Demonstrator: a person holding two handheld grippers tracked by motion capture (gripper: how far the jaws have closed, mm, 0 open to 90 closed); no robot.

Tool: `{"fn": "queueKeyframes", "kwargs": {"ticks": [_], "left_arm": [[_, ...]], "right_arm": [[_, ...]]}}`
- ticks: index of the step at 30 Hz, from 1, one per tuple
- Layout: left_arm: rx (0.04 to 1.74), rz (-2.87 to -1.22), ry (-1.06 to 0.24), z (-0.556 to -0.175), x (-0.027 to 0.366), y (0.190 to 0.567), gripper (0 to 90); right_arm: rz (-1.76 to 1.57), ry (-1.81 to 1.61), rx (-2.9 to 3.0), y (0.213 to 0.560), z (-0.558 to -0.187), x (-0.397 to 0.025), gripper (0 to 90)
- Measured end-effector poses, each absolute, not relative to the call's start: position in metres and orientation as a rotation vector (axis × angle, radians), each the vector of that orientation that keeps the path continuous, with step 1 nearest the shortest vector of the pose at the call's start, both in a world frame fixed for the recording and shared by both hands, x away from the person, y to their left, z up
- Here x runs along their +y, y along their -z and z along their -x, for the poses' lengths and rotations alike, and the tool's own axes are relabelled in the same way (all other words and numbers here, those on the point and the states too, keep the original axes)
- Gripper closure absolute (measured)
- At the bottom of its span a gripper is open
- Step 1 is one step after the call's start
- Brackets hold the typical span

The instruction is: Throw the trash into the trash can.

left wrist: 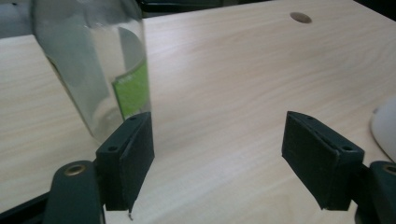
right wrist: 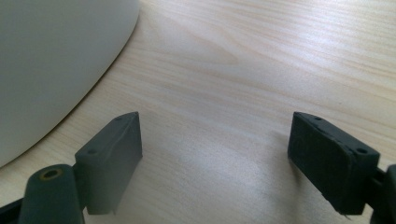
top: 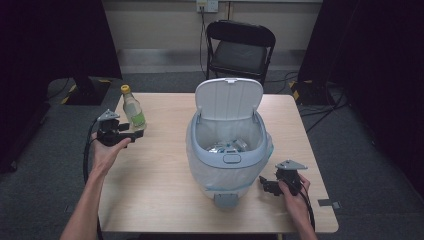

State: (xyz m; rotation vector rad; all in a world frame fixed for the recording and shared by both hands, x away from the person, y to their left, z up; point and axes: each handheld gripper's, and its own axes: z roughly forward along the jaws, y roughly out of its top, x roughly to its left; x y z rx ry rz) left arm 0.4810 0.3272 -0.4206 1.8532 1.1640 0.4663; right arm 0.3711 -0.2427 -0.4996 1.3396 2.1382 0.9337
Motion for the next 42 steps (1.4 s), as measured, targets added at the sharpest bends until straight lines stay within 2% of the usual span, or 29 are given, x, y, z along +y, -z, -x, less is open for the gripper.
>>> {"fn": "queueKeyframes", "kwargs": {"ticks": [7,15,17,29,36,42], "left_arm": [[1.228,-1.863,-0.505,-0.504,0.333,0.422,22.9],[1.284,-1.802,-0.56,-0.525,0.347,0.423,22.0],[1.308,-1.784,-0.522,-0.531,0.351,0.424,21.5],[1.278,-1.776,-0.583,-0.551,0.345,0.418,19.9],[1.311,-1.791,-0.585,-0.562,0.341,0.423,21.2],[1.328,-1.813,-0.595,-0.567,0.336,0.424,26.2]], "right_arm": [[-1.338,-0.934,2.138,0.5,-0.371,-0.243,16.7],[-1.34,-0.934,2.138,0.5,-0.371,-0.243,16.7],[-1.34,-0.934,2.138,0.5,-0.371,-0.243,16.7],[-1.34,-0.934,2.138,0.5,-0.371,-0.243,16.7],[-1.34,-0.934,2.138,0.5,-0.371,-0.243,16.7],[-1.34,-0.937,2.142,0.5,-0.371,-0.243,16.4]]}}
